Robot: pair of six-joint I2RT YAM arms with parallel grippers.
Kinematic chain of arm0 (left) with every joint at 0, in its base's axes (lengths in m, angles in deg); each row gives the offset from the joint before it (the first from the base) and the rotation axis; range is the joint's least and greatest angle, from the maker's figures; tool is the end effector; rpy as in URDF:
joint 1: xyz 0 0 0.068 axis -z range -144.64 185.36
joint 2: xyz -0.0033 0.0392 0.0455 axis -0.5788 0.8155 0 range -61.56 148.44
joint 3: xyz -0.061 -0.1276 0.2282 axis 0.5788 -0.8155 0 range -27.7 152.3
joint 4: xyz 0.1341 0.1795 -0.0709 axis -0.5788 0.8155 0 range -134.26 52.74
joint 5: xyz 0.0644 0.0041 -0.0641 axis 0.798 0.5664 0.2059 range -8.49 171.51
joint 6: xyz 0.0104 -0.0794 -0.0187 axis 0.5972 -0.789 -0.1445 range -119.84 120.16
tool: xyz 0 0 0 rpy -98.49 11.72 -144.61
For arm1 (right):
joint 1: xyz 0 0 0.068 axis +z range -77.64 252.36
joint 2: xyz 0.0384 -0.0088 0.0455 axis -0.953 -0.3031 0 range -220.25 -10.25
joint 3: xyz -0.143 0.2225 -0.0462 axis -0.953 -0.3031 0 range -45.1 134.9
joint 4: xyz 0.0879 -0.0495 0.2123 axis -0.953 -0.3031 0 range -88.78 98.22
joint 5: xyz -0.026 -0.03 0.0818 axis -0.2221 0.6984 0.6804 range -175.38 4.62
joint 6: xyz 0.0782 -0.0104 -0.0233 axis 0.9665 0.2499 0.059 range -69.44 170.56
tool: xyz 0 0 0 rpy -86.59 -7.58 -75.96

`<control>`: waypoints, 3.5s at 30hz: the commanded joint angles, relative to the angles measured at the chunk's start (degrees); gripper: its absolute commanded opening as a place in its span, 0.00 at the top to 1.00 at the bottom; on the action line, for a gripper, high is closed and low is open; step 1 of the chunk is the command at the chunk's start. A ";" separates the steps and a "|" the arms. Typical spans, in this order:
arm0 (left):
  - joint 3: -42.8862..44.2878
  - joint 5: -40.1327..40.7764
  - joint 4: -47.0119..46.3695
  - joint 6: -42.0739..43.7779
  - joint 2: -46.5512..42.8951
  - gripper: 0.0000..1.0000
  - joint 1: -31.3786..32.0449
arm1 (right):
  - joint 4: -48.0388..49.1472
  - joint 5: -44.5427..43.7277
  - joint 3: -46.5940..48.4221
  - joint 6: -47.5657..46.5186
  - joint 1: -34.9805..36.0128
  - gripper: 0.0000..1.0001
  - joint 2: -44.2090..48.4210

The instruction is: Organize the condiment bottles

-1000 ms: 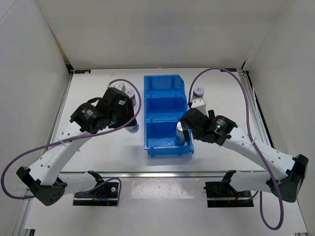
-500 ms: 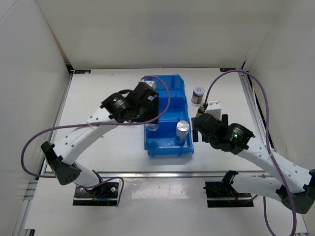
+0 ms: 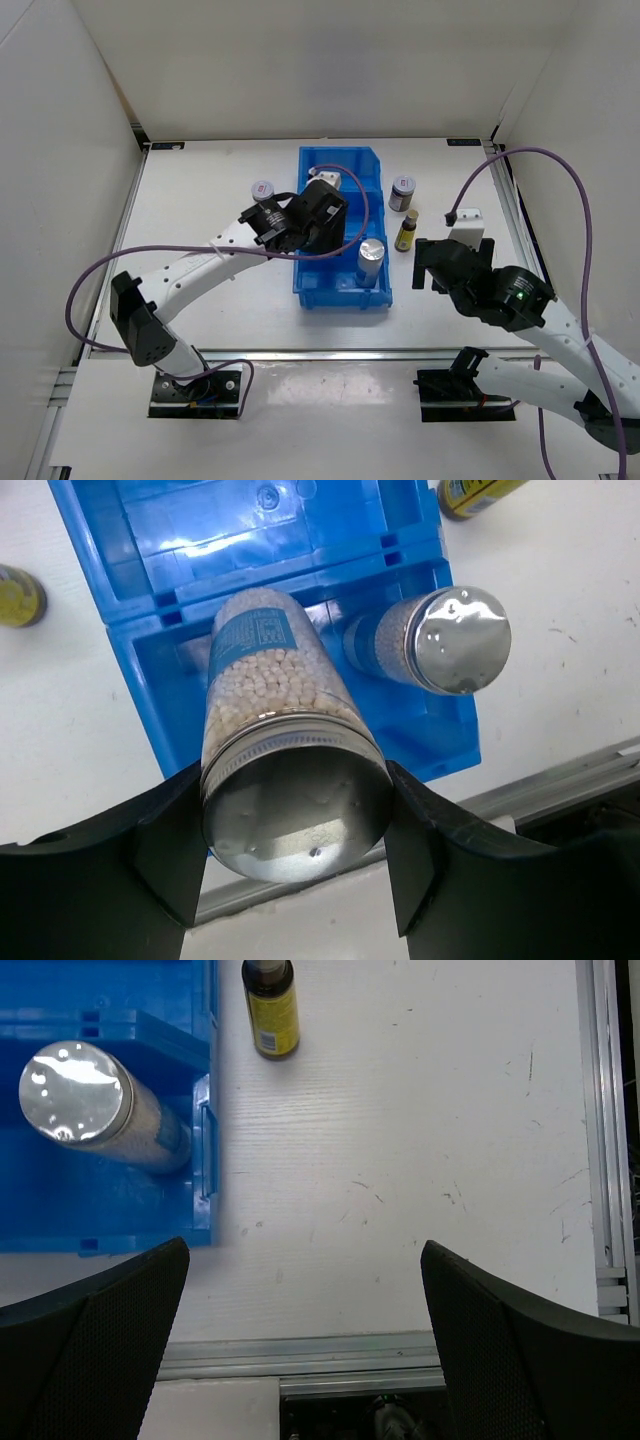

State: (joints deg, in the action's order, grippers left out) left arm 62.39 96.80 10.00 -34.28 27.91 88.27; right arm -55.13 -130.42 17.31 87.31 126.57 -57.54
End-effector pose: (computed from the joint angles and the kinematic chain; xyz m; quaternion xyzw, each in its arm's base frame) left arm 0.2070 -0.2425 0.3201 0.1100 0.9361 -0.1221 0.3110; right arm 0.1116 0.0681 0.3256 0.0039 0.8738 -0.0161 0.4860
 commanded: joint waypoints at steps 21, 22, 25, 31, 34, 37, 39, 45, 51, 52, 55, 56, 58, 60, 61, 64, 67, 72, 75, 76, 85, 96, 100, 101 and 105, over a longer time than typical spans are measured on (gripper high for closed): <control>-6.06 -3.06 -1.88 -3.45 2.80 0.64 -1.75 | -2.13 0.39 1.75 1.92 -0.08 0.00 -0.17; -6.06 -3.59 -1.88 -3.45 3.34 0.64 -2.36 | -2.13 0.39 1.75 1.92 -0.08 0.00 -0.17; -5.54 -4.74 -1.88 -3.45 4.92 0.48 -2.37 | -2.65 0.92 2.27 1.92 -0.08 0.00 -0.17; -5.53 -7.20 -1.88 -3.97 7.82 0.22 -2.89 | -3.18 0.92 2.28 1.92 -0.08 0.00 0.35; -5.53 -9.48 -1.88 -3.97 9.05 0.18 -4.21 | -3.18 0.92 2.28 1.92 -0.08 0.00 0.88; -5.53 -11.69 -1.88 -3.97 9.67 0.18 -5.79 | -3.18 1.44 2.28 1.92 -0.08 0.00 0.88; -5.53 -12.39 -1.27 -4.49 9.67 0.19 -5.80 | -3.18 1.44 2.28 1.92 -0.08 0.00 0.88; -6.58 -12.92 -0.73 -5.03 8.53 0.21 -5.80 | -3.71 1.44 2.28 1.92 -0.08 0.00 0.88; -7.91 -12.92 -0.21 -6.16 6.07 0.22 -5.27 | -3.71 1.44 2.28 1.92 -0.08 0.00 0.88; -7.91 -12.39 -0.21 -6.17 6.07 0.22 -5.27 | -3.71 1.44 2.28 1.92 -0.08 0.00 0.88; -8.52 -12.39 0.40 -6.79 5.45 0.22 -4.65 | -3.71 1.44 2.28 1.92 -0.08 0.00 0.88; -9.04 -12.39 0.41 -7.31 5.45 0.22 -4.13 | -3.71 1.44 2.28 1.92 -0.08 0.00 0.88; -9.57 -11.77 0.93 -8.01 4.84 0.22 -3.43 | -3.71 1.44 2.28 1.92 -0.08 0.00 1.40; -10.18 -11.77 0.94 -8.54 4.23 0.22 -2.81 | -3.71 1.44 2.28 1.92 -0.08 0.00 1.41; -10.89 -11.77 0.94 -9.06 4.22 0.22 -2.81 | -3.71 1.44 2.28 1.92 -0.08 0.00 1.41; -12.29 -11.25 0.94 -9.68 3.70 0.22 -1.49 | -3.71 1.96 2.28 1.92 -0.08 0.00 1.93; -13.53 -11.25 0.94 -10.73 3.69 0.23 -0.88 | -3.71 1.97 1.75 2.45 -0.08 0.00 1.94; -14.59 -11.25 0.94 -11.36 3.17 0.23 0.27 | -3.71 2.50 1.75 2.45 -0.08 0.00 1.94; -15.11 -10.72 0.94 -11.88 3.17 0.23 0.88 | -3.71 2.50 1.75 2.45 -0.08 0.00 1.94; -15.11 -10.72 0.94 -11.88 2.64 0.23 0.88 | -3.71 2.50 1.75 2.45 -0.08 0.00 1.94; -16.26 -10.20 0.94 -12.94 1.50 0.23 1.94 | -3.71 2.50 1.22 2.97 -0.08 0.00 1.94; -12.05 -8.18 1.46 -13.99 -2.02 0.19 3.69 | -3.71 1.97 2.36 2.45 -0.08 0.00 0.62; -6.96 -5.27 4.45 -13.99 -4.12 0.16 4.84 | -3.71 0.92 3.42 1.92 -0.08 0.00 -1.66; -5.72 -4.75 4.45 -13.99 -4.13 0.14 4.84 | -3.71 0.92 3.94 1.92 -0.08 0.00 -2.19; 0.43 -1.06 7.61 -11.19 -6.49 0.13 5.45 | -0.47 -0.31 4.99 -0.89 -0.08 0.00 -5.35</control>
State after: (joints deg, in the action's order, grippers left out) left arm 57.67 90.96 15.07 -47.19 26.60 93.45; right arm -58.54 -127.93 19.65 88.36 126.49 -61.27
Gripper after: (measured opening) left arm 0.869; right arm 0.998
